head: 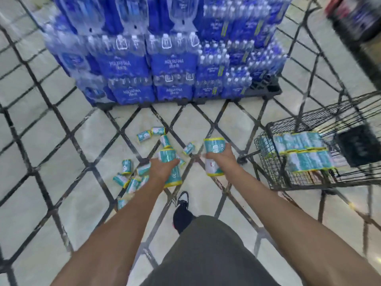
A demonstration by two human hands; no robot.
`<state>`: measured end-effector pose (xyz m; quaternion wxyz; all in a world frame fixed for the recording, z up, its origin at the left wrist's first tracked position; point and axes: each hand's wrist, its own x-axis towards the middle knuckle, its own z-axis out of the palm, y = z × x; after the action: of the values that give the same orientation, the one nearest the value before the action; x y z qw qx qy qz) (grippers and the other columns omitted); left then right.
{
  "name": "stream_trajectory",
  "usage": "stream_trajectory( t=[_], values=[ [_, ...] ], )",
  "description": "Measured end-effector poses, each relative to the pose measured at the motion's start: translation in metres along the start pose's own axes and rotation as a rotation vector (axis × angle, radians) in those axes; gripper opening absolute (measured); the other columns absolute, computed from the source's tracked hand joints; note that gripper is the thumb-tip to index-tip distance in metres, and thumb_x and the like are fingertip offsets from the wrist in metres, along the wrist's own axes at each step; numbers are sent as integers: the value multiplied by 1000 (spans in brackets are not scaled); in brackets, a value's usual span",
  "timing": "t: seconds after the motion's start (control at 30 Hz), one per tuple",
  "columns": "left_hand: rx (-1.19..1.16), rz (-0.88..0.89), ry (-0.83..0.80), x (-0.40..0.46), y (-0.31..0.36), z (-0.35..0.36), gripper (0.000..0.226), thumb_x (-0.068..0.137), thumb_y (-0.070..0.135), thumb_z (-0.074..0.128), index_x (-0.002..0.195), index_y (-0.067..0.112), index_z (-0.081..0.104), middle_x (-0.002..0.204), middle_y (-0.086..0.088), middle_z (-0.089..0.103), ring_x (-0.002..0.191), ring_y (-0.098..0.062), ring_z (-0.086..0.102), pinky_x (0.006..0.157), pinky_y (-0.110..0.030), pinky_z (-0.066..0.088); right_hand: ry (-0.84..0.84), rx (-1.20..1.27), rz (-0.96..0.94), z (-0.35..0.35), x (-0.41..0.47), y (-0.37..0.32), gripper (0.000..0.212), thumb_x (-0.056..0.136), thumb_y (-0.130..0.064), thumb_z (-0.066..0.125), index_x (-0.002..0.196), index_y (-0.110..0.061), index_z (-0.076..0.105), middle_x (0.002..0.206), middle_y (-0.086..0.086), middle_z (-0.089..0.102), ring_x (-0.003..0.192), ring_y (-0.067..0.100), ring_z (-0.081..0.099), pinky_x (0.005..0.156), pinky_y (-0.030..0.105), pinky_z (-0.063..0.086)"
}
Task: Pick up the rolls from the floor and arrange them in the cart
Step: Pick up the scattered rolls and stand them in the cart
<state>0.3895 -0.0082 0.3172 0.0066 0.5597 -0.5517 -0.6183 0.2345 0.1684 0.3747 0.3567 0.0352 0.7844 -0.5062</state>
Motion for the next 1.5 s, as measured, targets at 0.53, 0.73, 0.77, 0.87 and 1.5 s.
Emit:
stream_trajectory(
  t=[0.53, 0.73, 0.77, 0.87, 1.5],
  values=[
    [-20, 54, -169, -187, -20, 174, 73, 52, 39, 95, 110, 12, 60, 100, -13, 72, 85, -28, 73, 72, -47, 63, 185, 73, 81, -237, -109, 101, 68, 73, -7, 89, 125, -13, 45, 107, 7, 62, 85, 16, 59, 65, 29, 44],
    [-18, -4, -221, -219, -29, 291, 94, 36, 47, 97, 115, 11, 60, 102, -13, 72, 84, -30, 74, 67, -52, 63, 203, 132, 118, -340, -92, 143, 75, 70, -11, 90, 129, -17, 45, 115, 10, 63, 98, 26, 64, 82, 38, 54],
    [-7, -1, -232, -220, -33, 315, 98, 34, 48, 97, 116, 11, 58, 103, -13, 71, 84, -30, 74, 66, -52, 63, 202, 143, 128, -361, -85, 151, 77, 70, -13, 90, 130, -18, 43, 118, 11, 62, 101, 28, 64, 86, 41, 55],
    [11, 1, -183, -248, -34, 383, 104, 32, 50, 94, 120, 12, 53, 105, -12, 69, 85, -28, 73, 68, -49, 64, 181, 122, 161, -421, -70, 170, 93, 66, -21, 94, 139, -16, 37, 123, 12, 60, 109, 32, 62, 97, 49, 54],
    [165, -105, -33, -145, 49, 617, 75, 72, 43, 89, 122, 9, 45, 104, -4, 62, 87, -19, 62, 77, -32, 54, 77, -40, 218, -542, 153, 142, 126, 49, -42, 93, 152, -14, 26, 149, 12, 50, 131, 33, 53, 109, 51, 46]
  ],
)
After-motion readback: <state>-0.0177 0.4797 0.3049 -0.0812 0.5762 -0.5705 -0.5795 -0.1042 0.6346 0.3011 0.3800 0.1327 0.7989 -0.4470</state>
